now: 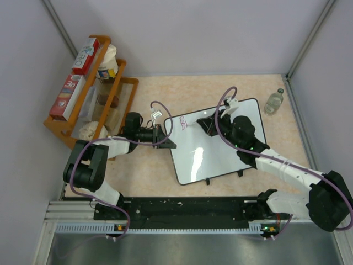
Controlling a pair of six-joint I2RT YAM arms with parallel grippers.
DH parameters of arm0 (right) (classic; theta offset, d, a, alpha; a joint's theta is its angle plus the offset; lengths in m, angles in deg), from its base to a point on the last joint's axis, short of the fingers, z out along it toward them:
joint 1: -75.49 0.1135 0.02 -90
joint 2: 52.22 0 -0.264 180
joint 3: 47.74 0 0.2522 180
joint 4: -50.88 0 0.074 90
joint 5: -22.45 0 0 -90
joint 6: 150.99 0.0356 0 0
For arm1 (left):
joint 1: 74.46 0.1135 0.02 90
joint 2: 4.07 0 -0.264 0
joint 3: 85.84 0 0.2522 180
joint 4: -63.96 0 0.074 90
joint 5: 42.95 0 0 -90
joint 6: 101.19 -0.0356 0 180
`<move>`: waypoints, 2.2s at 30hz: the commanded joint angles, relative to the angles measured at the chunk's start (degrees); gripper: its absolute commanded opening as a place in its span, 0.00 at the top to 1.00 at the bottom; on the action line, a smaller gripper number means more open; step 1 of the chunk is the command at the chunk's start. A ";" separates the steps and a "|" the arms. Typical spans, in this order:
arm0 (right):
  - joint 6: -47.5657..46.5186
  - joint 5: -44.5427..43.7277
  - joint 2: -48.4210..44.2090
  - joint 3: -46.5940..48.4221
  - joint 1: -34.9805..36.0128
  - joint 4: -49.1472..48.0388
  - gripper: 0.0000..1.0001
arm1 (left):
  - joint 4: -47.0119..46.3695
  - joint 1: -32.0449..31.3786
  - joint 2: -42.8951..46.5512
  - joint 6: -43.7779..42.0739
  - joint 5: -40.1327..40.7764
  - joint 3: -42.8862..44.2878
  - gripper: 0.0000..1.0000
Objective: Write a sentence on the whiteboard
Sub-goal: Write with the whiteboard marker on the whiteboard.
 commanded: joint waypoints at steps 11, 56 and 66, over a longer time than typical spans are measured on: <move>-1.00 -5.27 2.40 4.81 -0.43 -0.85 1.00 | 0.74 -1.54 -0.34 -11.42 4.28 -1.79 1.00; 1.90 -6.67 -4.28 3.05 -1.22 -0.77 1.00 | 0.91 -1.54 -0.16 -11.60 4.55 -1.87 1.00; 1.81 -6.33 -0.50 3.05 -1.22 -1.29 1.00 | 0.91 -1.54 -0.16 -11.60 4.46 -1.87 1.00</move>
